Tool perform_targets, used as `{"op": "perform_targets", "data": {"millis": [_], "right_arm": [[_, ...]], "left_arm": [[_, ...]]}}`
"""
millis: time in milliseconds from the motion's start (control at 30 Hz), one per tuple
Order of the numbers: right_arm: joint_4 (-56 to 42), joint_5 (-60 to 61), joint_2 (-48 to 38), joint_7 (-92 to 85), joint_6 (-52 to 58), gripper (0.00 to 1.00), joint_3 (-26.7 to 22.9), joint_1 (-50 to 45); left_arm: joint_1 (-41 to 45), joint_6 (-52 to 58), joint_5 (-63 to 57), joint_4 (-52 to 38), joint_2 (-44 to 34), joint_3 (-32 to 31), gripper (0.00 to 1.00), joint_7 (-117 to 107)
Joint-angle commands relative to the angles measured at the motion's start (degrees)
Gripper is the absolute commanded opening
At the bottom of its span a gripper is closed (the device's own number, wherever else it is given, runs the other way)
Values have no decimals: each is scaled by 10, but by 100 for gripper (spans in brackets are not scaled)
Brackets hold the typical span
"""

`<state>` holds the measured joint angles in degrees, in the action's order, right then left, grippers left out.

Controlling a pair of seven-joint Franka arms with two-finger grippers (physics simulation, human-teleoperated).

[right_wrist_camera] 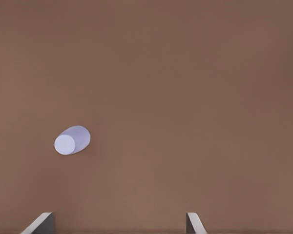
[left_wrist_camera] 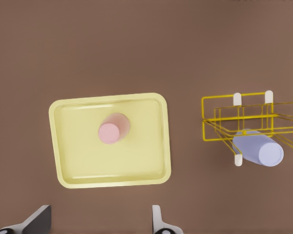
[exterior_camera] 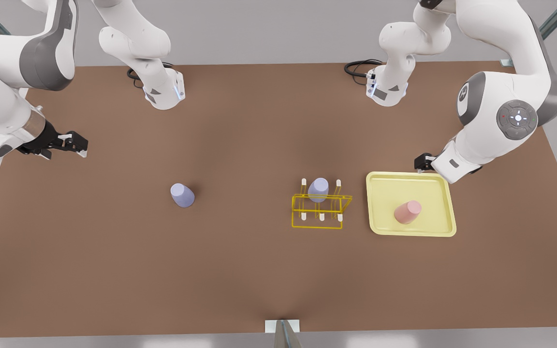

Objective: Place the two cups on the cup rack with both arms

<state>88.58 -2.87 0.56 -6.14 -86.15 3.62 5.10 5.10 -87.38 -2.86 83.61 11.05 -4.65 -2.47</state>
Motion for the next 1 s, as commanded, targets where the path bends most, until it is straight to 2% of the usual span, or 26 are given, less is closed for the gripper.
{"op": "perform_targets", "data": {"millis": [0,67,100,167,267,333,433,500,600,800,967], "right_arm": [[0,9,0,-18,1,100,1,-34],[-2,8,3,-19,1,100,1,-35],[-2,2,16,-19,-2,100,2,-40],[-1,6,67,-9,-30,100,9,-92],[-3,4,168,32,-156,100,9,-138],[3,5,194,45,-200,100,9,-151],[12,2,208,89,-245,100,9,-158],[62,3,195,93,-301,100,9,-157],[140,3,161,104,-368,100,9,-156],[226,12,139,179,-393,100,9,-153],[263,32,139,182,-405,100,9,-152]], "left_arm": [[0,-6,0,0,-1,0,100,4],[0,-18,2,2,8,2,100,-2],[-1,-33,0,-2,49,10,100,-1],[-8,-152,0,-3,137,11,100,1],[-30,-264,5,-4,213,11,100,10],[-29,-349,55,71,202,26,100,62],[-32,-360,52,82,201,26,100,66],[-32,-429,33,172,151,27,100,64],[-41,-476,33,248,113,31,100,63],[-41,-507,32,317,98,41,100,61],[-39,-507,33,333,103,41,100,61]]}}
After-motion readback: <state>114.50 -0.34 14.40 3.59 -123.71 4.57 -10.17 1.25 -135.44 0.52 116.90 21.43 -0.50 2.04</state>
